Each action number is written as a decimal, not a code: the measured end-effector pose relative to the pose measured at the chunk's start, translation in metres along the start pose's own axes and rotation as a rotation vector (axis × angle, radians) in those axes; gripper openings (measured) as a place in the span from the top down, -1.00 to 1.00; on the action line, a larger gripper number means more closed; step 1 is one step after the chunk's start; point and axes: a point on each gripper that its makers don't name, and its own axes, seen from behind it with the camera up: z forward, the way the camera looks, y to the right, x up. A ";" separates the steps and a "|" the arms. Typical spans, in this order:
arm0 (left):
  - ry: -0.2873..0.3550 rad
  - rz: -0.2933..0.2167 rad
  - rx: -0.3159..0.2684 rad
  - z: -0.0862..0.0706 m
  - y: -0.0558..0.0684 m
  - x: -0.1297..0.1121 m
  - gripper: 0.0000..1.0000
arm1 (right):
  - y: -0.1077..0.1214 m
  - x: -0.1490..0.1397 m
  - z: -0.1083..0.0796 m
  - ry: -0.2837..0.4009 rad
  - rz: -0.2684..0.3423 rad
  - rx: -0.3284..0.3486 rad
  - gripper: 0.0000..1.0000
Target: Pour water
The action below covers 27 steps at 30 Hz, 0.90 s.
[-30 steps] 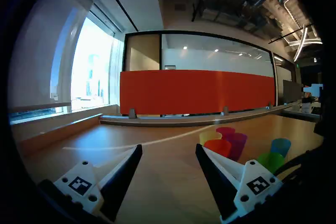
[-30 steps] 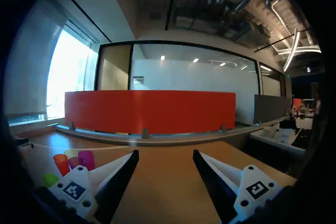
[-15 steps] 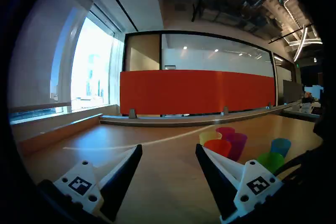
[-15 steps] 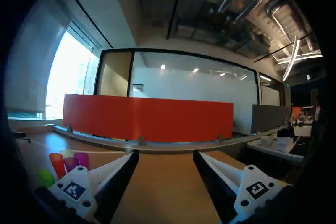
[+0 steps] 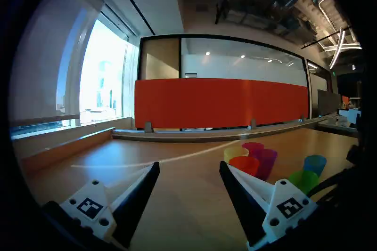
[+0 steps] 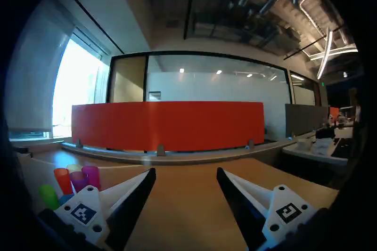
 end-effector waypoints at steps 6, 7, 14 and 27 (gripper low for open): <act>0.000 0.000 0.000 0.000 0.000 0.000 -0.88 | -0.011 -0.018 -0.001 -0.018 -0.004 0.024 -1.00; 0.000 0.000 0.000 0.000 0.000 0.000 -0.88 | -0.013 -0.020 -0.002 -0.021 -0.007 0.028 -1.00; 0.000 0.000 0.000 -0.001 0.000 0.000 -0.88 | -0.019 -0.031 -0.005 -0.033 -0.035 0.034 -1.00; 0.000 0.000 0.000 -0.001 -0.001 0.000 -0.88 | -0.020 -0.039 -0.007 -0.051 -0.026 0.046 -1.00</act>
